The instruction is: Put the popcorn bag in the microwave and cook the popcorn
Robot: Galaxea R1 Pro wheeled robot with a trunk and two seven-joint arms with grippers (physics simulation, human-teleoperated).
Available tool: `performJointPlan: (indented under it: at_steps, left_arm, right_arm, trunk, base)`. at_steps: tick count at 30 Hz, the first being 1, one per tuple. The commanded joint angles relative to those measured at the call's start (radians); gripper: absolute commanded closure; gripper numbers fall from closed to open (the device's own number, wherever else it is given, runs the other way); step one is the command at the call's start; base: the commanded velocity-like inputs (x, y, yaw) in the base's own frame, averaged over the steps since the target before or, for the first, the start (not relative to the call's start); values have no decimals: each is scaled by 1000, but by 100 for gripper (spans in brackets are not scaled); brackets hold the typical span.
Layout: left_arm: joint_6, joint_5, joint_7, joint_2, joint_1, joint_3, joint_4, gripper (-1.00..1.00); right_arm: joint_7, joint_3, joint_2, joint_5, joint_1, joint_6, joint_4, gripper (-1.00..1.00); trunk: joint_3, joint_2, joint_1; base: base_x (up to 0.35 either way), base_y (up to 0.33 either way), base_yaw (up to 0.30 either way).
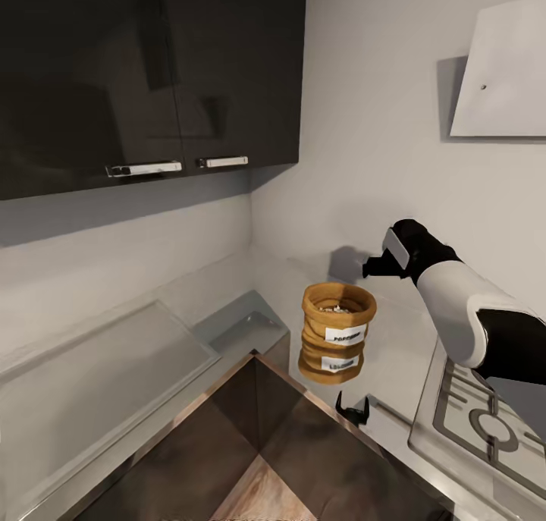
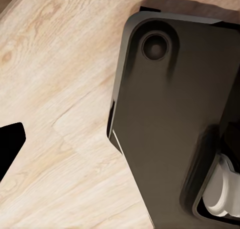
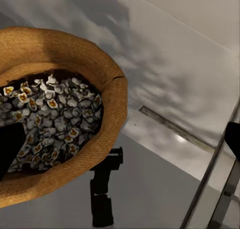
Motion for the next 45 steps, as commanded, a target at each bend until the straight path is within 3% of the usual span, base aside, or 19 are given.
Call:
performJointPlan:
  at_steps: [1,12,22,30,45]
  left_arm:
    - [0,1,1,-1,-1,4,0,-100]
    - [0,1,1,-1,-1,4,0,-100]
    - [5,1,1,-1,-1,3,0,-100]
    - [1,1,1,-2,-1,3,0,-100]
    - [0,1,1,-1,-1,2,-1,-100]
  right_arm:
    - [-4,-7,1,1,-1,2,11,-100]
    - [-3,-7,1,1,-1,0,107,-100]
    - [-3,-10,0,0,-1,1,120,-100]
    - [-5,-61,1,0,-1,4,125,-100]
    - [-5,-68,1,0,-1,4,195,-100]
  trunk:
    - [-4,-2,0]
    - [-21,-2,0]
    - [-30,-2,0]
    - [-30,-2,0]
    - [-30,-2,0]
  base:
    - [0,0,0]
    - [0,0,0]
    - [132,-17,0]
    - [196,-78,0]
    - [9,-1,0]
